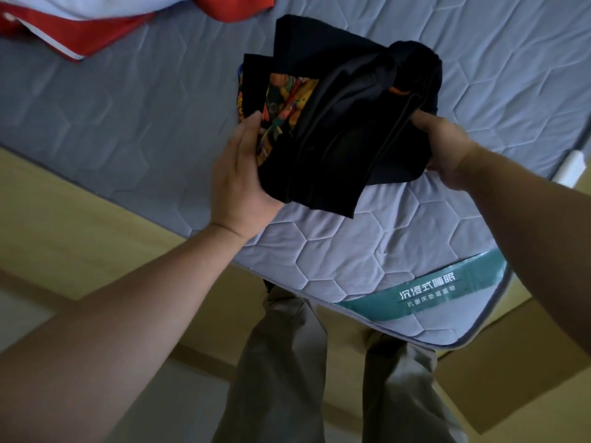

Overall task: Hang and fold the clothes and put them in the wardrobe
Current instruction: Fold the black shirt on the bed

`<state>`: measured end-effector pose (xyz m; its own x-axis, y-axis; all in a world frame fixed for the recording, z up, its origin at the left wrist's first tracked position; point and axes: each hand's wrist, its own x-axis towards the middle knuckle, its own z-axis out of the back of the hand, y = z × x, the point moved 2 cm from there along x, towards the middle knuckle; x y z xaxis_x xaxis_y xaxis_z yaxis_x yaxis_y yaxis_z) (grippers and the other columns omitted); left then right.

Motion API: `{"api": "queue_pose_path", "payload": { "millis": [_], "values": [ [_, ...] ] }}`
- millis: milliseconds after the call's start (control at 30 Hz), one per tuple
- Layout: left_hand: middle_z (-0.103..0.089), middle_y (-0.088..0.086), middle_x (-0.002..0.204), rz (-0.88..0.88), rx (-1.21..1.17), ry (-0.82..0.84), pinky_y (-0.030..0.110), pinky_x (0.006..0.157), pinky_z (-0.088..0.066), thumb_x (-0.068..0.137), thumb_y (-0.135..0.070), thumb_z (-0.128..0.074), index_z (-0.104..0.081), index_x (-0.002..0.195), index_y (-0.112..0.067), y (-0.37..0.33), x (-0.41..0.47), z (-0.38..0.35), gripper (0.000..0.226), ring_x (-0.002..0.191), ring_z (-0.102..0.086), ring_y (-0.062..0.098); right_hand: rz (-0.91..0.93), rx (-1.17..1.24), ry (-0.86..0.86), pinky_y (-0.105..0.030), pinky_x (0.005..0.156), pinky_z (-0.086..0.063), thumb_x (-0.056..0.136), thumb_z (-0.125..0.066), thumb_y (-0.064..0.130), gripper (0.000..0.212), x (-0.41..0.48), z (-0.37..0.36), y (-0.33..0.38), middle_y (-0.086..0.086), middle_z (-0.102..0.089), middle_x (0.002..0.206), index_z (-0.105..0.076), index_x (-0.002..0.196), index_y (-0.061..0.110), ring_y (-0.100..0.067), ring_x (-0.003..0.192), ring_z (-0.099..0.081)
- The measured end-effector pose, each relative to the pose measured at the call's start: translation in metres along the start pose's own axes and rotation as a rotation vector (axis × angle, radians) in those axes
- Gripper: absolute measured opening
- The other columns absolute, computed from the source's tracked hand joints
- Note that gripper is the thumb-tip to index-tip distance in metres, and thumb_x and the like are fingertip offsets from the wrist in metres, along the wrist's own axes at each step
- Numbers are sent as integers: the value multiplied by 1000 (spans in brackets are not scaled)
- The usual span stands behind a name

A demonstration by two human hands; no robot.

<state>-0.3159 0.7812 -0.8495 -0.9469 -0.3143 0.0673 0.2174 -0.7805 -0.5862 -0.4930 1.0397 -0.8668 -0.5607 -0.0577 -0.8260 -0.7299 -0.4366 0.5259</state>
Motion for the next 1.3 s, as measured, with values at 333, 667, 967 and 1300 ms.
{"api": "queue_pose_path", "payload": {
  "millis": [333,667,967,1300],
  "values": [
    [-56,-12,53,650,-174,41,13,53,-39,87,-74,-51,-50,53,-24,10,51,6,61,57,-58,-1,-47,-78,-82,-39,85,-60,52,-69,68,63,-7,-6,1,-2,-74,104,-64,97,25,-22,92,-73],
    [-57,13,138,514,378,26,44,92,-47,100,-35,-53,-49,140,-15,3,86,-18,45,121,-60,32,-36,-200,-236,-41,99,-51,59,-57,93,110,-6,-21,13,3,-63,102,-61,133,12,-25,107,-62],
    [-18,14,166,-466,121,622,52,121,-25,83,-2,-44,-17,160,-8,-6,117,-6,81,151,-24,30,611,-914,-623,-51,107,-38,90,-50,30,67,-20,-44,35,-14,-33,153,-28,152,20,-37,134,-42],
    [-17,12,164,-222,395,926,59,122,-10,35,-105,-46,5,159,-23,0,167,-11,157,152,-9,36,225,-1048,143,-45,104,-43,70,-63,2,105,4,-49,110,-11,-43,151,-19,157,41,-36,134,-42]
  ]
}}
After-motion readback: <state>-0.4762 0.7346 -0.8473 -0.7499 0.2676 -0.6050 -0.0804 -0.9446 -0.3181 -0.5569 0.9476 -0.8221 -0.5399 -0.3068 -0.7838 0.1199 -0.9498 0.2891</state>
